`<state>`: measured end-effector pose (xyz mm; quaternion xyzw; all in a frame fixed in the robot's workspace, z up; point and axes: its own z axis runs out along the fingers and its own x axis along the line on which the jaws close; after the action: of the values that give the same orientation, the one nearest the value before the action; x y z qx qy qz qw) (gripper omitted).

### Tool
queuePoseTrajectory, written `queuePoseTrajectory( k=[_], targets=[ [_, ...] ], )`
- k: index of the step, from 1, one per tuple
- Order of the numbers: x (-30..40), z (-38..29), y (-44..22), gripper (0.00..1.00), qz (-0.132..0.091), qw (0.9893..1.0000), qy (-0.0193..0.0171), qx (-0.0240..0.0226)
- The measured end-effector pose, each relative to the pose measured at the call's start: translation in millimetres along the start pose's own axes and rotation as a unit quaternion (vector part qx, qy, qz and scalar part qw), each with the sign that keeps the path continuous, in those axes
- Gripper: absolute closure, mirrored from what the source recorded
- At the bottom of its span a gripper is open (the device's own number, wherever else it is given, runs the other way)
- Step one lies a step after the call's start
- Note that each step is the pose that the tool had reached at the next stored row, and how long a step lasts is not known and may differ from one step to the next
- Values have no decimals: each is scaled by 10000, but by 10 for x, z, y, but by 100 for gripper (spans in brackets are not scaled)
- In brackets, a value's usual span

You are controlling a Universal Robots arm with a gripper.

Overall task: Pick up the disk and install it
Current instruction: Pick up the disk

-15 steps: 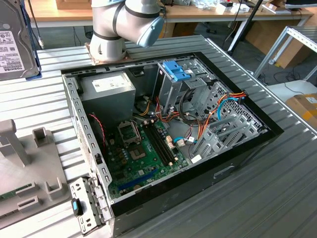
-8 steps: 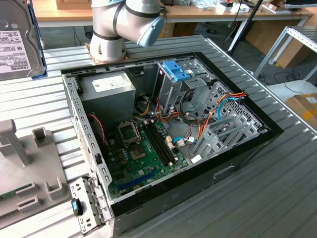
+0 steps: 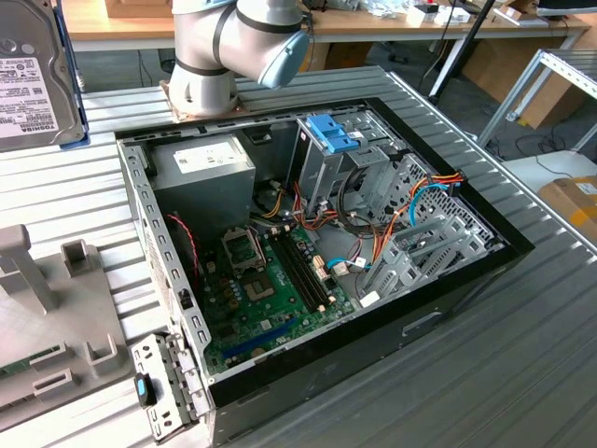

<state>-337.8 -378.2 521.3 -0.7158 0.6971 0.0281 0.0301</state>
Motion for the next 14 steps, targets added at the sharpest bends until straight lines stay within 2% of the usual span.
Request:
queuePoseTrajectory(
  k=[5,10,14],
  targets=[
    [0,0,-4,63,0,10000,0,0],
    [1,0,-52,63,0,10000,0,0],
    [3,0,-115,63,0,10000,0,0]
  ],
)
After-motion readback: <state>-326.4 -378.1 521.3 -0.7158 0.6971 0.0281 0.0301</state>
